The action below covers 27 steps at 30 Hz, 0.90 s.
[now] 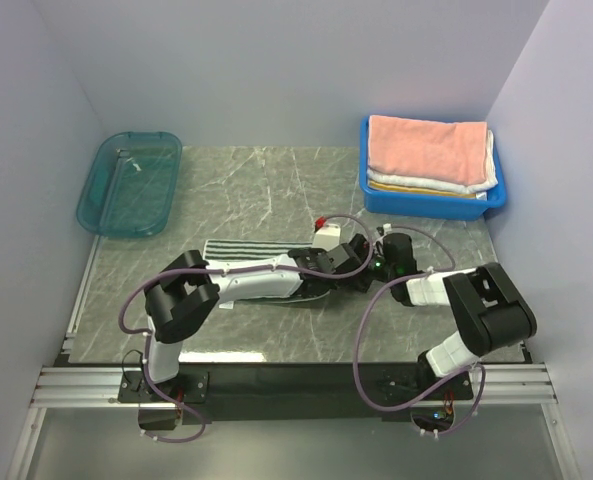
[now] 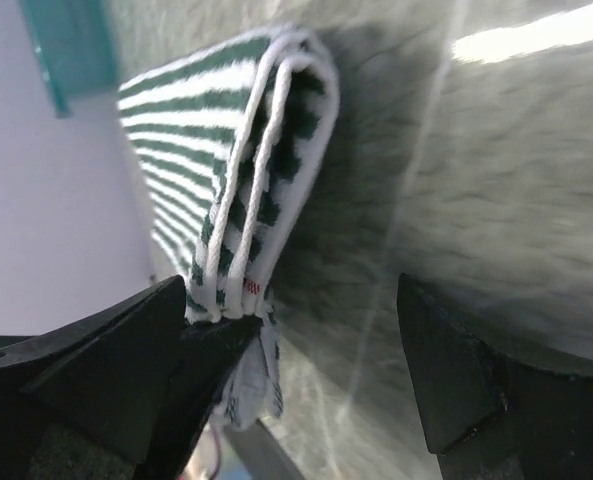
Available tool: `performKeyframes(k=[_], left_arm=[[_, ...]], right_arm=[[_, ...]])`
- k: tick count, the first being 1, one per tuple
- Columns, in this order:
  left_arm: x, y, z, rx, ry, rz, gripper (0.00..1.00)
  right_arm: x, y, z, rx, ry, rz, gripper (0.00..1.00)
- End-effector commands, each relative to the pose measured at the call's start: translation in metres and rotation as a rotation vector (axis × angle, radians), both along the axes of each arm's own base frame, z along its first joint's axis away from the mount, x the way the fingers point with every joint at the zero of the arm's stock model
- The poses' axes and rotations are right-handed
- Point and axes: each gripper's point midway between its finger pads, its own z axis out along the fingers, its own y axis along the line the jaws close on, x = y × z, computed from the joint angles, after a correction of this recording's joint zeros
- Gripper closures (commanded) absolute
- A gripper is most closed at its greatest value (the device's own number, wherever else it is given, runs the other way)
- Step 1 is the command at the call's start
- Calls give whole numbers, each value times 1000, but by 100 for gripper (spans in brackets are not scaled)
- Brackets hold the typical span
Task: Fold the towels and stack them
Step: Neatly place the folded towel into the bin
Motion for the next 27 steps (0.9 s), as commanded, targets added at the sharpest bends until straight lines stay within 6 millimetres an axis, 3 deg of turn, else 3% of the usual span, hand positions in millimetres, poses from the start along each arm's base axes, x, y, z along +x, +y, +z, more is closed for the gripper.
performKeyframes(k=[1, 5, 12, 21, 27], left_arm=[[3, -10, 26, -82, -33, -15, 99], [6, -12, 27, -85, -33, -8, 99], [7, -22, 26, -114, -18, -12, 99], [-3, -9, 26, -185, -4, 28, 99], [-4, -16, 30, -222, -1, 17, 99]], right_arm=[[-2, 20, 0, 58, 32, 9, 7], [-4, 36, -3, 75, 57, 34, 8], [-6, 46, -8, 115, 99, 55, 12], [0, 39, -11, 212, 151, -23, 12], [3, 38, -16, 161, 153, -53, 12]])
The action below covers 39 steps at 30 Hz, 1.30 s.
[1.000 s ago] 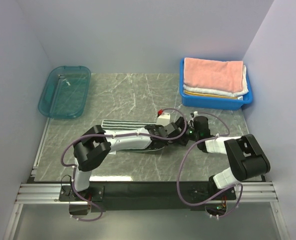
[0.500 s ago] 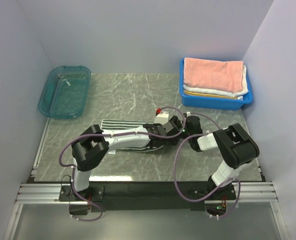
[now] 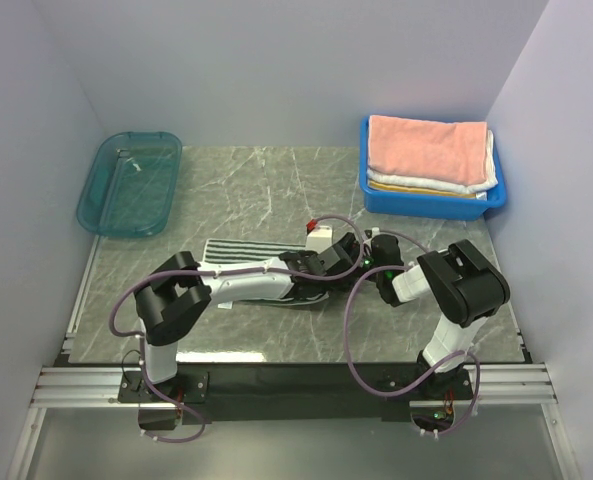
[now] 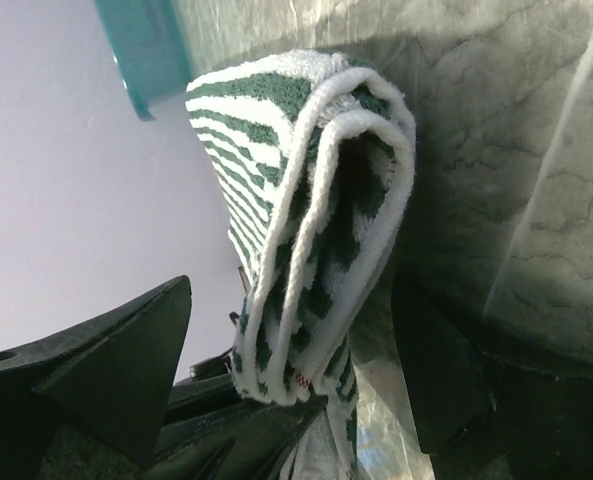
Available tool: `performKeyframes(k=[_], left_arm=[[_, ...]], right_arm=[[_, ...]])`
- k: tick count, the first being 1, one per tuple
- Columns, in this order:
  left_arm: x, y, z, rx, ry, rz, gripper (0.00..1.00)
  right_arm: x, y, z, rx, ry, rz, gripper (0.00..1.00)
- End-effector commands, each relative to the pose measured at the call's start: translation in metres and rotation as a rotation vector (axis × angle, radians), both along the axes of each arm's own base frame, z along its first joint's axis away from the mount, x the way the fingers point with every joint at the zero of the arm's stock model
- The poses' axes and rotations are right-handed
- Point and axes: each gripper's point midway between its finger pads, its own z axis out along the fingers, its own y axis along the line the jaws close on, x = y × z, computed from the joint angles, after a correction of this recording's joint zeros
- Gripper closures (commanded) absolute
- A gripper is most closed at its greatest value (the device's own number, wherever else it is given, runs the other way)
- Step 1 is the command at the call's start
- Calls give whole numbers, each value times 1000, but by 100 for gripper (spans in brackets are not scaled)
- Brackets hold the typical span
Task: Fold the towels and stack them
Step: Neatly place the folded towel into the bin
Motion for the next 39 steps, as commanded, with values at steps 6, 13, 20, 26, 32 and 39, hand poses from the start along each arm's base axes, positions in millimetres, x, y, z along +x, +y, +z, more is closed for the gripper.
performKeyframes(k=[6, 13, 20, 26, 32, 39], left_arm=[[4, -21, 45, -182, -53, 19, 99], [4, -25, 39, -170, -35, 13, 99], [4, -35, 31, -163, -14, -3, 96], [2, -41, 31, -181, 0, -27, 76], [-3, -34, 54, -220, -4, -31, 27], [-3, 17, 91, -291, -3, 2, 16]], right_arm=[[-4, -4, -17, -58, 51, -60, 17], [-3, -3, -23, -72, 53, -60, 25], [1, -2, -16, -98, 12, -43, 40], [6, -3, -8, -151, -36, -23, 71], [16, -7, 0, -230, -100, 5, 90], [38, -16, 1, -376, -169, 62, 99]])
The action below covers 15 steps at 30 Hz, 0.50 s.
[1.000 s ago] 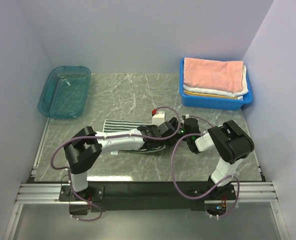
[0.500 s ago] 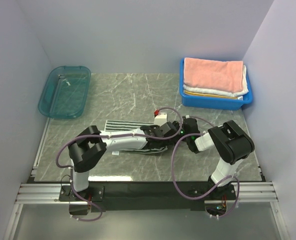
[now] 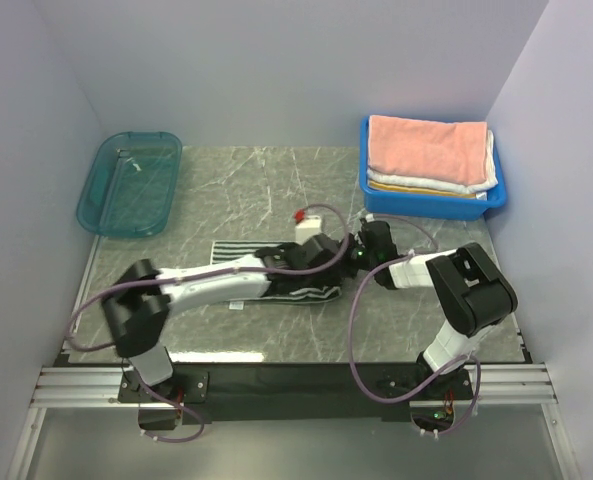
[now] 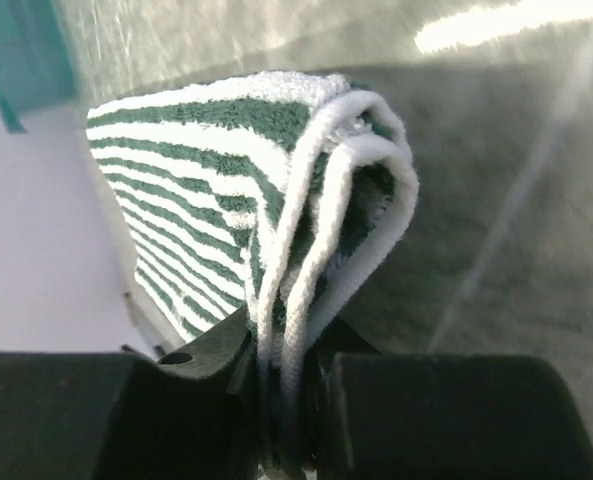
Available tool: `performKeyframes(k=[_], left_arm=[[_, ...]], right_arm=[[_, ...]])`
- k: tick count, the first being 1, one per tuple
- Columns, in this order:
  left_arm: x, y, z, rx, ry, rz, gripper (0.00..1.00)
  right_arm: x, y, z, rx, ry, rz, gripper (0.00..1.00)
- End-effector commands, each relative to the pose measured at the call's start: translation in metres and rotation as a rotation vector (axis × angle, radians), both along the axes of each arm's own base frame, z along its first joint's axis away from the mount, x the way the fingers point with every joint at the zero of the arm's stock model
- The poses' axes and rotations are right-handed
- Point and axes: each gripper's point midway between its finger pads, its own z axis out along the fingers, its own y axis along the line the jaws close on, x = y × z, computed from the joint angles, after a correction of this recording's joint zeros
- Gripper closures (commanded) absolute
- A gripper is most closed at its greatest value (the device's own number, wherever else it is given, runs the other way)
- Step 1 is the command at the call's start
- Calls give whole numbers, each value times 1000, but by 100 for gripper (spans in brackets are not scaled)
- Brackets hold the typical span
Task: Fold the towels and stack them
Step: Neatly place the folded towel into the bin
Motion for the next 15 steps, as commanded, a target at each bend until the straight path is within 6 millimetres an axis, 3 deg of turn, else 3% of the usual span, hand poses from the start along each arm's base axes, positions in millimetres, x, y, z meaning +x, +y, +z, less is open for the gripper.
performKeyframes(k=[1, 3, 4, 5, 7, 8, 10, 11, 15], left_arm=[[9, 34, 43, -91, -34, 45, 15], [13, 70, 54, -90, -44, 87, 12], [13, 85, 50, -72, -40, 102, 11], [15, 100, 66, -100, -63, 116, 9], [30, 141, 70, -77, -67, 173, 7], [42, 175, 80, -84, -90, 249, 6], [47, 211, 95, -53, -126, 274, 4], [58, 242, 100, -16, -147, 329, 3], [68, 305, 115, 46, -194, 428, 2]], right_arm=[[21, -9, 12, -119, -89, 38, 100], [37, -11, 21, -165, -139, 53, 100], [38, -15, 20, -187, -126, 58, 100], [51, -13, 32, -203, -174, 72, 100], [59, -20, 33, -267, -162, 81, 100], [79, -18, 55, -297, -234, 93, 100], [88, -25, 58, -364, -223, 104, 100], [108, -25, 82, -387, -292, 107, 100], [151, -42, 121, -492, -362, 101, 100]])
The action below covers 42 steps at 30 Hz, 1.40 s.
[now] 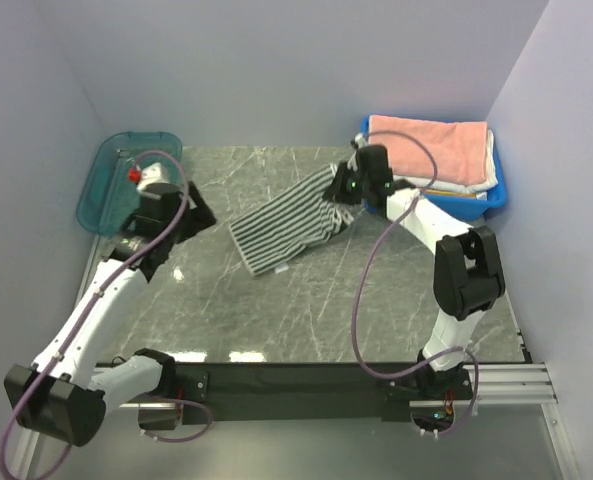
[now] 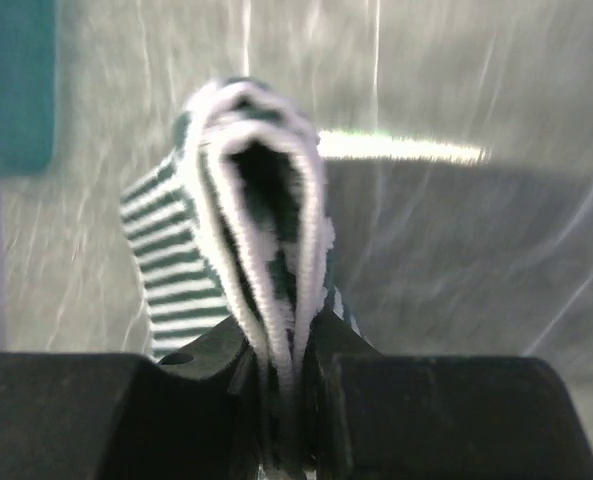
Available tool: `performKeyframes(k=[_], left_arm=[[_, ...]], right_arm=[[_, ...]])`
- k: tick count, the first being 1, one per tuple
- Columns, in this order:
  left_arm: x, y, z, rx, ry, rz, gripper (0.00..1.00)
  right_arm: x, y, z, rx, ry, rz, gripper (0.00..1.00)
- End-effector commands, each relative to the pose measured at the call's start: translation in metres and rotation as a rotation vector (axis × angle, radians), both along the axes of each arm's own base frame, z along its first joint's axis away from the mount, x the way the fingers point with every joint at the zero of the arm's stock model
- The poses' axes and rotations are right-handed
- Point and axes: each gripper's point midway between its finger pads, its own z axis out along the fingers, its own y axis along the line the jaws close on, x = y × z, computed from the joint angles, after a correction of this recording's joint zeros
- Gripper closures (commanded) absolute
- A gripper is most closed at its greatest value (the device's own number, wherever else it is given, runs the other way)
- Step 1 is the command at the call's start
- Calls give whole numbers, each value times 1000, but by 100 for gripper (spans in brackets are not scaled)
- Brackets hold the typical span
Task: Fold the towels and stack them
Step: Neatly place the folded towel into the bin
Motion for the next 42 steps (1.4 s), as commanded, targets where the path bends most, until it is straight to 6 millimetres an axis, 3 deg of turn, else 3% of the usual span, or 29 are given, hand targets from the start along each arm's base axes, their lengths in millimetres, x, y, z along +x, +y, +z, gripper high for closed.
performKeyframes(k=[1, 2, 3, 4, 5, 6, 7, 8, 10, 15, 17, 19, 20, 28, 34, 42], left_arm=[[-4, 40, 1, 108, 7, -8, 2], [-3, 48, 1, 118, -4, 18, 2], [-3, 49, -3, 127, -10, 18, 3], [-6, 51, -22, 134, 19, 23, 3], [-3, 53, -28, 126, 13, 36, 3], [-3, 55, -37, 116, 34, 30, 3], [-5, 56, -46, 103, 63, 19, 4], [-5, 61, -54, 101, 94, 26, 5], [-3, 62, -55, 106, 95, 28, 5], [-2, 68, -64, 126, 123, 52, 7], [-2, 69, -71, 134, 141, 55, 7], [-2, 70, -77, 140, 159, 56, 7], [-2, 71, -79, 142, 168, 61, 7], [0, 71, -99, 155, 236, 60, 7], [1, 71, -107, 163, 263, 60, 7], [1, 71, -112, 164, 278, 58, 7]], right_arm=[[29, -35, 16, -183, -32, -2, 100], [47, -36, 46, -203, -109, 19, 100], [57, -44, 55, -225, -124, 14, 100], [59, -51, 43, -270, -68, 22, 100], [79, -57, 78, -308, -153, 4, 100], [87, -63, 85, -328, -162, -2, 100], [94, -77, 78, -361, -129, -16, 100], [109, -84, 108, -371, -201, -38, 100], [130, -107, 132, -384, -248, -71, 100], [160, -152, 173, -354, -378, -134, 100], [165, -179, 182, -368, -416, -178, 100], [170, -192, 193, -373, -466, -203, 100], [172, -215, 196, -381, -476, -234, 100], [180, -279, 196, -457, -512, -246, 100], [178, -309, 195, -484, -529, -257, 100], [178, -327, 184, -508, -537, -198, 100]])
